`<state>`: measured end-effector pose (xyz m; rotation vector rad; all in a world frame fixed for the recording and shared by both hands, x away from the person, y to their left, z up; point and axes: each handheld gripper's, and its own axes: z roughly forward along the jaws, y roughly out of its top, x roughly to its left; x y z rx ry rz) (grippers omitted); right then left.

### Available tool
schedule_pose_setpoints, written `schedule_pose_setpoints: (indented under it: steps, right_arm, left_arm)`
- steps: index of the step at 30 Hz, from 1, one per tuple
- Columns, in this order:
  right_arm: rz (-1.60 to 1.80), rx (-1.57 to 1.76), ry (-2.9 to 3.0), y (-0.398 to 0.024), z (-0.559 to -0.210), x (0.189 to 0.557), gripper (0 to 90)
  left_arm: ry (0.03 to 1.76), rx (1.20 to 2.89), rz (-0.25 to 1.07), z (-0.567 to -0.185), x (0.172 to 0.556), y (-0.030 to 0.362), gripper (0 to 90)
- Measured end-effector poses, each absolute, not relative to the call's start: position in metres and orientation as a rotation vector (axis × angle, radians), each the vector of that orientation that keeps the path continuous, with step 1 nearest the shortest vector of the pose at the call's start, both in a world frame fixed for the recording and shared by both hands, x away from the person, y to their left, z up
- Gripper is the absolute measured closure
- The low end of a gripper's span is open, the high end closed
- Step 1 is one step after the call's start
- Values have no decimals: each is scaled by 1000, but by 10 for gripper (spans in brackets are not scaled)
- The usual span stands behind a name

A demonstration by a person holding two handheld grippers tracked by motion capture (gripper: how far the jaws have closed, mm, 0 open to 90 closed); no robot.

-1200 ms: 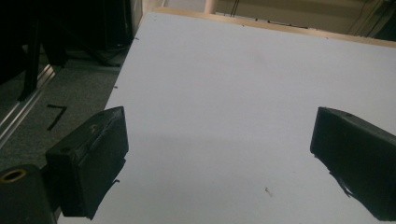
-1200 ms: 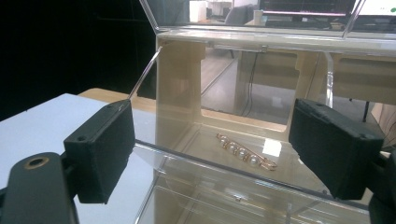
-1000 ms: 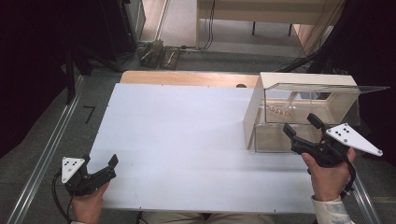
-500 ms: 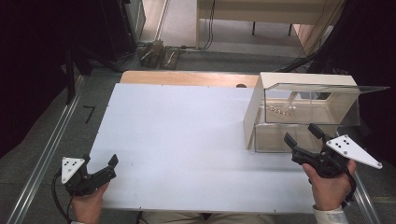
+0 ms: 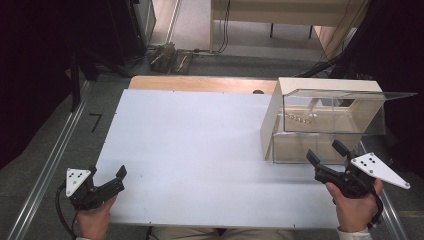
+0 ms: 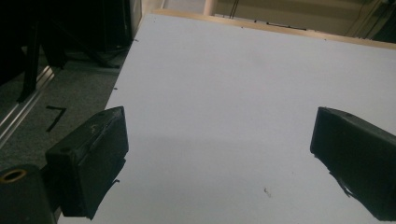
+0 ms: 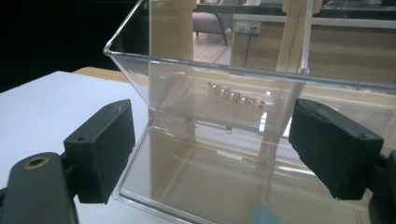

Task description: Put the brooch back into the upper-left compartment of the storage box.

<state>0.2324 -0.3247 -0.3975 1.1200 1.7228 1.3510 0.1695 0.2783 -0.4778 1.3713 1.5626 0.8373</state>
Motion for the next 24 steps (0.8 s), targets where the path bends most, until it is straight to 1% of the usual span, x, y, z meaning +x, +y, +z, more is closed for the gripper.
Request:
schedule_pose_setpoints:
  steps: [24]
  right_arm:
    - [1296,1179,1746,-338,-421,222,128]
  left_arm:
    - [1567,1373,836,-478,170,278,36]
